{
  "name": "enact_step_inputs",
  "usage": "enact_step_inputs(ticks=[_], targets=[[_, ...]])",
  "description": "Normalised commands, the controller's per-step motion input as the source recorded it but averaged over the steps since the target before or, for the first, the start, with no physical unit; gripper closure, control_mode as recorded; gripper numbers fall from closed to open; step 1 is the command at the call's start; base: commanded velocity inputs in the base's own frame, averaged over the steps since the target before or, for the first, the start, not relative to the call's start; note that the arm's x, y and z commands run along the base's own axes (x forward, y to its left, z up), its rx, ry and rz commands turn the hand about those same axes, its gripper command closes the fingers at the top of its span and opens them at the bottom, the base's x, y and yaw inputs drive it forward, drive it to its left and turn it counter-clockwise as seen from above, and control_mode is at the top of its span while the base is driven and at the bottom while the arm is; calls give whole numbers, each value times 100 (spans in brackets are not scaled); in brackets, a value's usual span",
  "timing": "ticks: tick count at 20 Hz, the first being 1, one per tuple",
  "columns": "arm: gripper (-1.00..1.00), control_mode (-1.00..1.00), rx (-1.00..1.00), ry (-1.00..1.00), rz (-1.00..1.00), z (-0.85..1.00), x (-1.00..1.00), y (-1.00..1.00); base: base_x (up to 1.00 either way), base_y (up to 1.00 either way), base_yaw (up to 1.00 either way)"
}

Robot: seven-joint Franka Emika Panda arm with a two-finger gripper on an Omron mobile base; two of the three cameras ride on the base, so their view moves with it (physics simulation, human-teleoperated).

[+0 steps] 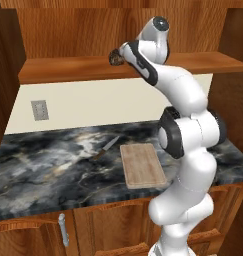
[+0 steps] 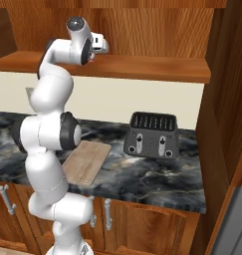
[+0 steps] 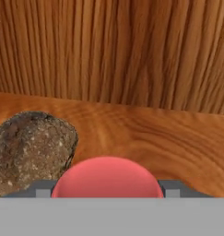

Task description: Pick the bread, place it on the cutting board, pick the jam, place it on the counter, and close the cabinet.

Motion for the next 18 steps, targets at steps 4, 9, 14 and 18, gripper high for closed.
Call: enact_step_inputs(ticks=[4,9,14,18], targets=[[100,-100,1,-12,0,-17,-57,-19,0,0,0],[100,-100,1,-8,0,-1,-54,-20,0,0,0],[100,-100,1,-1,0,0,-76,-27,0,0,0],[100,-100,0,0,0,0,-81,-26,0,0,0]])
